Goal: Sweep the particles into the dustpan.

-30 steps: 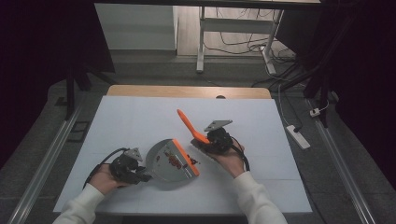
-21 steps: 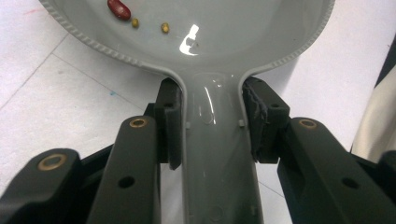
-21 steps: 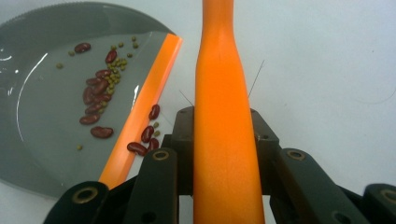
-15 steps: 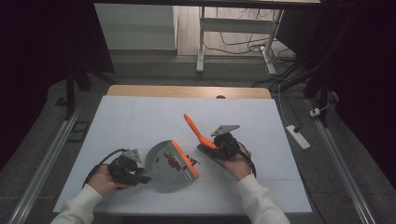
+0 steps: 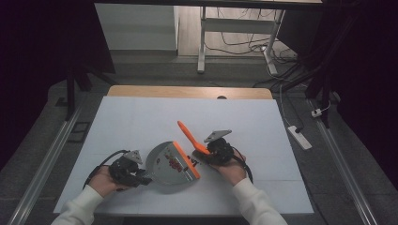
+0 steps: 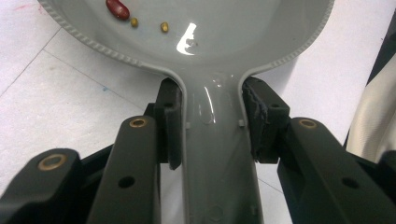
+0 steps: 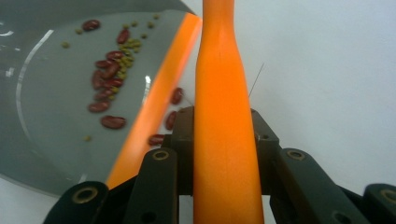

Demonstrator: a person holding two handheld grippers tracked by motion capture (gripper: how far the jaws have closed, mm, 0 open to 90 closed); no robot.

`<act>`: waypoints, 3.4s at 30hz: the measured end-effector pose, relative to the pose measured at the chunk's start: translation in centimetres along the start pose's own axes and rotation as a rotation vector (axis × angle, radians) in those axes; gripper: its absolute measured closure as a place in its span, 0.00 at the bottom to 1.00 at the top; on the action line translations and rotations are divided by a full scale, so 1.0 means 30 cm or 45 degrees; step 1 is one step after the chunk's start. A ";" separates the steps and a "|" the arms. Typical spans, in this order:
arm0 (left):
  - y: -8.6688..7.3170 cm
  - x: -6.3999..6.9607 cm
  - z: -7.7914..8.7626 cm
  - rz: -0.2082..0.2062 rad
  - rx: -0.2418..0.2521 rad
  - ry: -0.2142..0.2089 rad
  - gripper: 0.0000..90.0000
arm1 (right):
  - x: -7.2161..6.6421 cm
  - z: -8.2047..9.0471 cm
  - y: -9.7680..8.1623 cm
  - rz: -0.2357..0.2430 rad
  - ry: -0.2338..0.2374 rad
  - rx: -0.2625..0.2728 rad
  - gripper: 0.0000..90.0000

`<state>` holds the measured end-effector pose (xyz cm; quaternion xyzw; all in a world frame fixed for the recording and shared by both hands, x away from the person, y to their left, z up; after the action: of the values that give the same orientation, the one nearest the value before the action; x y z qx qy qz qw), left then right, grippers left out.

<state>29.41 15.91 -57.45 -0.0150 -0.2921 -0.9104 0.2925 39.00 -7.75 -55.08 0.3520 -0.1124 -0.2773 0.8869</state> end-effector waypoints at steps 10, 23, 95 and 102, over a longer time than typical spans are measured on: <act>-0.002 -0.002 -0.004 -0.002 -0.008 0.002 0.69 | -0.083 -0.024 0.023 0.053 0.032 0.013 0.78; -0.003 0.001 -0.009 0.003 -0.008 -0.002 0.69 | -0.163 0.004 0.085 0.146 0.105 0.092 0.78; -0.008 0.022 -0.002 -0.004 -0.004 0.009 0.69 | -0.113 0.067 -0.073 0.006 0.051 0.051 0.78; -0.007 0.023 -0.003 -0.002 -0.001 0.004 0.69 | -0.195 0.072 -0.044 0.048 0.103 0.098 0.78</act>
<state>28.75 15.64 -57.50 -0.0135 -0.2914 -0.9108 0.2922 32.80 -6.41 -54.46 0.3947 -0.0935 -0.2417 0.8815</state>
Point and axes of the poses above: each handheld gripper's, and its own axes: z roughly backward along the jaws, y roughly out of its top, x roughly to its right, the point moved 8 cm from there along -z, roughly forward along the jaws, and after that the axes turned 2 degrees about x, right-handed, at the moved point
